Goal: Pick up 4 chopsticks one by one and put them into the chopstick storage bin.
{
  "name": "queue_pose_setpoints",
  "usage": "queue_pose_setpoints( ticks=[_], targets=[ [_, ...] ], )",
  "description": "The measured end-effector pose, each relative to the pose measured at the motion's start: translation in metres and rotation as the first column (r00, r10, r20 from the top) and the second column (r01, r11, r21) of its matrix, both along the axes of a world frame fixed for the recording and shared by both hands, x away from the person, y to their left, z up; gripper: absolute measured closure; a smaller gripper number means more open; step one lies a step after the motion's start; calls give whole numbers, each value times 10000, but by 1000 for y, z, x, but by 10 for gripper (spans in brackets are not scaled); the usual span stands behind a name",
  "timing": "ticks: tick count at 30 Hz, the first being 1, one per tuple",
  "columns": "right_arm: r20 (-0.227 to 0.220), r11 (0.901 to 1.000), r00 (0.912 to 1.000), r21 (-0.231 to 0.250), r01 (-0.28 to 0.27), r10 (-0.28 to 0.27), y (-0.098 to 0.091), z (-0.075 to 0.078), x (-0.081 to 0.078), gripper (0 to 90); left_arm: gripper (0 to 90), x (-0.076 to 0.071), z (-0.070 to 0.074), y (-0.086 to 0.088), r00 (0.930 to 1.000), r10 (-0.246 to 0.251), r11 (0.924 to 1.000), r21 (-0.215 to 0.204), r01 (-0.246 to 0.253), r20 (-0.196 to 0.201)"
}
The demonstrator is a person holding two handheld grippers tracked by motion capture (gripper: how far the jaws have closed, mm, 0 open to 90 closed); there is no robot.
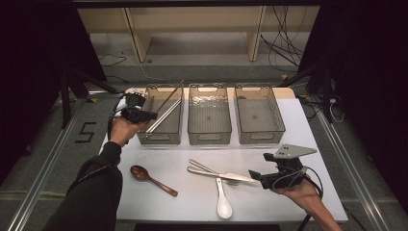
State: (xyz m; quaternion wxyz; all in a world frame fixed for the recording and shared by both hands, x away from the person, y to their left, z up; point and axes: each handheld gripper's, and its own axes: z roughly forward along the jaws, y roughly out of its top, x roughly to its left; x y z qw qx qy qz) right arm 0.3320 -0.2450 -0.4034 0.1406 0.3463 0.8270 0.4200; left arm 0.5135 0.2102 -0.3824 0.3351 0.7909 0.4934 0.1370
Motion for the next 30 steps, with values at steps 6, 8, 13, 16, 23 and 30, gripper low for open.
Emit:
queue_pose_setpoints(
  ticks=[6,8,13,16,23,30],
  targets=[
    [16,10000,10000,10,-31,31,0,0,0,204,850,9,-10,4,9991,341,9994,-45,-342,-262],
    [-1,10000,10000,18,-55,55,0,0,0,206,850,11,-12,5,9986,383,9993,-43,-385,-353],
    [48,9999,9999,20,-115,115,1,0,0,206,849,14,-14,7,9976,493,9988,36,-492,-479],
    [35,9999,9999,19,-104,104,1,1,-1,207,849,17,-16,8,9961,650,9978,141,-643,-599],
    [64,9999,9999,34,-147,147,1,1,-1,207,844,22,-24,10,9931,854,9963,143,-845,-809],
    [61,9998,9998,66,-212,211,1,1,-1,209,812,26,-30,12,9897,1085,9940,-15,-1092,-937]
  ],
)
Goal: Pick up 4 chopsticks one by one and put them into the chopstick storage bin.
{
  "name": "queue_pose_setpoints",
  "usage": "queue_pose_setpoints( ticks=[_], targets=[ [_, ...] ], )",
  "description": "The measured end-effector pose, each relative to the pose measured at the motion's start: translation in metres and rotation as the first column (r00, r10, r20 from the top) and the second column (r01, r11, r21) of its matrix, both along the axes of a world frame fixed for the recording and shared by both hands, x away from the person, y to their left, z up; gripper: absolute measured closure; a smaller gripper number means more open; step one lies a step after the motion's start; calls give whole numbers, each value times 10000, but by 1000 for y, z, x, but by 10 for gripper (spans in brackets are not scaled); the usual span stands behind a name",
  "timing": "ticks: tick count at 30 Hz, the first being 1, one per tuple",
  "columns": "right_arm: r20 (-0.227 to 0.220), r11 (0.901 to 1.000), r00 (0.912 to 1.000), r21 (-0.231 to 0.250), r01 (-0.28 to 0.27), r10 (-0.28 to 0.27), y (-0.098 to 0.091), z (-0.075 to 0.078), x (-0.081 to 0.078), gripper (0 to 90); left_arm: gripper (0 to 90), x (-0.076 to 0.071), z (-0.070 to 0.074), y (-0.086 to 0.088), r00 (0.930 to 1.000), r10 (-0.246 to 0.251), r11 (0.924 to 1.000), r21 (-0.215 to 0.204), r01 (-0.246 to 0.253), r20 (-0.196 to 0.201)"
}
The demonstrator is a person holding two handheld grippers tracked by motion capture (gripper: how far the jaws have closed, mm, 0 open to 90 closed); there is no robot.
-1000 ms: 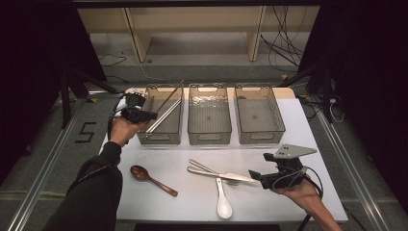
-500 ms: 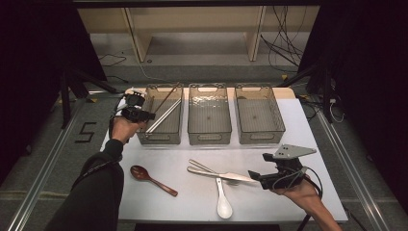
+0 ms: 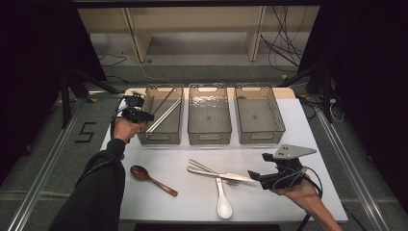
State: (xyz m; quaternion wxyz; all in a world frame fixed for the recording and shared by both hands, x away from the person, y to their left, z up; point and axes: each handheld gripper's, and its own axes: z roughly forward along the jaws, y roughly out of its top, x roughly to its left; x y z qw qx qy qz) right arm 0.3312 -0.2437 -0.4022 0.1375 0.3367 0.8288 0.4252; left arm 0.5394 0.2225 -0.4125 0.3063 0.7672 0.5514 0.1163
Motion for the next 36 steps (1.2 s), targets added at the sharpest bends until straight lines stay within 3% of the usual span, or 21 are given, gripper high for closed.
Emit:
queue_pose_setpoints(
  ticks=[2,4,6,12,16,18,22,25,27,30,32,36],
  targets=[
    [0,10000,10000,-9,-13,13,0,0,0,209,710,0,1,0,10000,29,9998,-180,-28,24],
    [-8,10000,10000,-19,-40,40,0,0,0,210,664,-2,6,-2,10000,-69,9993,-374,72,62],
    [-12,10000,10000,-6,-58,58,0,0,0,211,590,-7,12,-6,9993,-105,9997,-215,113,372],
    [49,10000,10000,-4,-82,82,0,0,-1,212,431,-19,25,-10,9964,-438,9976,-500,475,728],
    [48,10000,9999,-6,-95,95,0,0,-1,212,337,-31,29,-9,9918,-1007,9865,-1214,1098,783],
    [60,9999,9999,16,-125,125,0,1,-1,212,299,-38,30,-10,9887,-1216,9834,-1246,1320,879],
    [84,9999,9999,1,-111,111,1,1,-1,212,247,-51,30,-13,9782,-1882,9743,-1089,1971,873],
    [136,9999,9998,17,-132,132,1,2,-2,212,237,-60,29,-16,9676,-2381,9596,-1332,2478,845],
    [191,9999,9997,16,-142,141,1,3,-3,212,222,-67,29,-19,9577,-2761,9544,-950,2832,808],
    [205,9999,9997,61,-130,129,0,3,-3,211,211,-78,30,-22,9448,-3189,9425,-798,3245,754],
    [211,9999,9997,47,-133,132,0,3,-3,212,200,-85,31,-24,9310,-3583,9308,-508,3621,697],
    [232,9999,9996,52,-149,148,1,4,-3,211,187,-100,31,-25,9099,-4103,9117,54,4108,617]
  ],
)
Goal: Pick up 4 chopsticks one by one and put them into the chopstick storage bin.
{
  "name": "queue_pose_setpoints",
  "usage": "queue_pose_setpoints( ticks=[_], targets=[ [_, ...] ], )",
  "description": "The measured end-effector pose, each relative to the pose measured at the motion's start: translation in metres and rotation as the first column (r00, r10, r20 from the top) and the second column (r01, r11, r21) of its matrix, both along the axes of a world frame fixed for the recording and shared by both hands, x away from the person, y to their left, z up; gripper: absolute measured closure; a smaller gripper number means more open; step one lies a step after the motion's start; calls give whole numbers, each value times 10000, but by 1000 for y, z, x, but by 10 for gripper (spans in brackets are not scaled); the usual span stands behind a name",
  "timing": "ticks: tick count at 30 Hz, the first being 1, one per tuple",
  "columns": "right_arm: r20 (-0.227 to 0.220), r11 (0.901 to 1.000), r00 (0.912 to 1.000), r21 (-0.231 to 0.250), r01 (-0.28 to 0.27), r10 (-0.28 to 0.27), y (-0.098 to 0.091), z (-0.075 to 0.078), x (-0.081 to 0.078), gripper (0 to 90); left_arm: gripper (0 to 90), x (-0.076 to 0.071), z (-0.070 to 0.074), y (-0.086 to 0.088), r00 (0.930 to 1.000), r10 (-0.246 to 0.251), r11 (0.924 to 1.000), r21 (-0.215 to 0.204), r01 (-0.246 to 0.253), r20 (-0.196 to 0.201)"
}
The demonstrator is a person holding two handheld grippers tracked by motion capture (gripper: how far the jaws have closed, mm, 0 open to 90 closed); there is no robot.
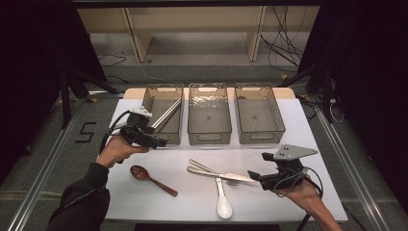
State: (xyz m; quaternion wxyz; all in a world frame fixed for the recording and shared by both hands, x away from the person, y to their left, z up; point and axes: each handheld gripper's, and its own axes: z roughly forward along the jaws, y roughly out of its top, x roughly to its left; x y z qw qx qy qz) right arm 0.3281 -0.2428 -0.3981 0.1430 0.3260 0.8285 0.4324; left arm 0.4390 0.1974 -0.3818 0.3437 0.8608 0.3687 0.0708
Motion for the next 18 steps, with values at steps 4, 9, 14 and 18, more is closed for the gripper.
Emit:
queue_pose_setpoints(
  ticks=[4,9,14,18],
  targets=[
    [16,10000,10000,19,-22,22,0,0,-1,212,179,-12,-3,2,9983,-573,9975,430,566,144],
    [31,10000,10000,9,-29,28,1,0,0,211,169,-22,-11,-2,9928,-1201,9892,845,1195,15],
    [68,10000,10000,9,-39,39,0,0,0,212,166,-31,-19,-8,9856,-1687,9750,1450,1682,-84],
    [43,10000,10000,30,-9,9,-1,-1,0,211,165,-33,-24,-8,9826,-1845,9684,1668,1853,-207]
  ],
)
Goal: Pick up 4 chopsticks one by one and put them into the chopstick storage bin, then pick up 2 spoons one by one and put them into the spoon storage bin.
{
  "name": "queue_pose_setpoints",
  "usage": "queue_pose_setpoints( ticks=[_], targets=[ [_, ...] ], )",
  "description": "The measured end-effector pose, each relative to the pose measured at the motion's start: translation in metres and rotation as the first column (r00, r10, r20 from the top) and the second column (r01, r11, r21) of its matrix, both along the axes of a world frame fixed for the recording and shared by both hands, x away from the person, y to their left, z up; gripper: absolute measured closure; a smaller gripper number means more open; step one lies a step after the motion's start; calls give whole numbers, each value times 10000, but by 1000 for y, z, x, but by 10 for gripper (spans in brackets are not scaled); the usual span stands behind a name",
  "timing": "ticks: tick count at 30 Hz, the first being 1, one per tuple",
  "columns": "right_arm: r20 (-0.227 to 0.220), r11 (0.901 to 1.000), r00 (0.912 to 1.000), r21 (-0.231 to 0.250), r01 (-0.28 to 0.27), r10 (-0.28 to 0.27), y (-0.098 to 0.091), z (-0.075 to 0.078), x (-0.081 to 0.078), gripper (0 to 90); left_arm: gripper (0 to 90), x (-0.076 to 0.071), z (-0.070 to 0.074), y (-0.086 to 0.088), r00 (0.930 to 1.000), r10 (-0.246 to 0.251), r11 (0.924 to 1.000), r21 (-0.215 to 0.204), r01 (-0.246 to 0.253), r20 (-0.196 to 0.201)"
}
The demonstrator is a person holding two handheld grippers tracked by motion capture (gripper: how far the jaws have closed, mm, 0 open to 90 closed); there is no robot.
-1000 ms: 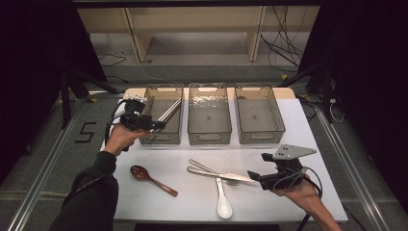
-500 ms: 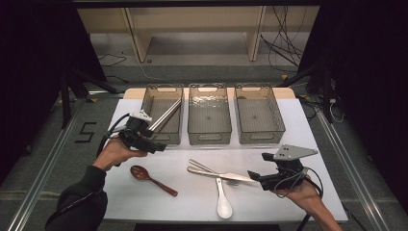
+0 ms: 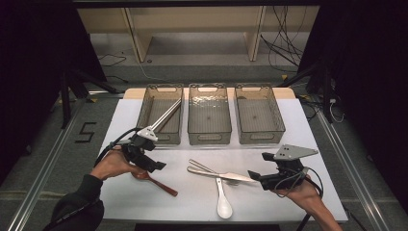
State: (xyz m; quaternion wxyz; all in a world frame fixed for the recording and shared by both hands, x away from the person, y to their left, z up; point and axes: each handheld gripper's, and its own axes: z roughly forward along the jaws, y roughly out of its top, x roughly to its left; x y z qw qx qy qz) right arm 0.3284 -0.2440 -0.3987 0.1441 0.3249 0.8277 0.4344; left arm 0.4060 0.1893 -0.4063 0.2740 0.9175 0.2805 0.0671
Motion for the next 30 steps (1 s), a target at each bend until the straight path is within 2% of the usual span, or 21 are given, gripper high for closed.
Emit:
queue_pose_setpoints(
  ticks=[4,7,12,20,25,26,30],
  targets=[
    [34,10000,10000,52,26,-26,-1,0,0,211,161,-3,-3,1,9998,-176,9997,172,178,-84],
    [31,10000,10000,78,39,-40,-2,0,0,212,161,-5,-4,0,9996,-263,9985,476,267,-94],
    [24,10000,10000,87,19,-19,-2,-1,1,211,159,-10,-8,-2,9973,-726,9933,897,732,-95],
    [4,10000,10000,74,22,-22,-1,-1,1,211,157,-19,-15,-7,9895,-1445,9765,1606,1434,-52],
    [5,10000,10000,59,23,-23,0,-1,1,212,157,-21,-22,-9,9862,-1644,9671,1933,1653,-212],
    [-2,10000,10000,55,26,-26,0,-1,1,212,157,-22,-23,-9,9859,-1660,9671,1915,1672,-224],
    [0,10000,10000,49,8,-8,0,-1,1,212,156,-24,-26,-12,9812,-1909,9568,2180,1924,-283]
  ],
)
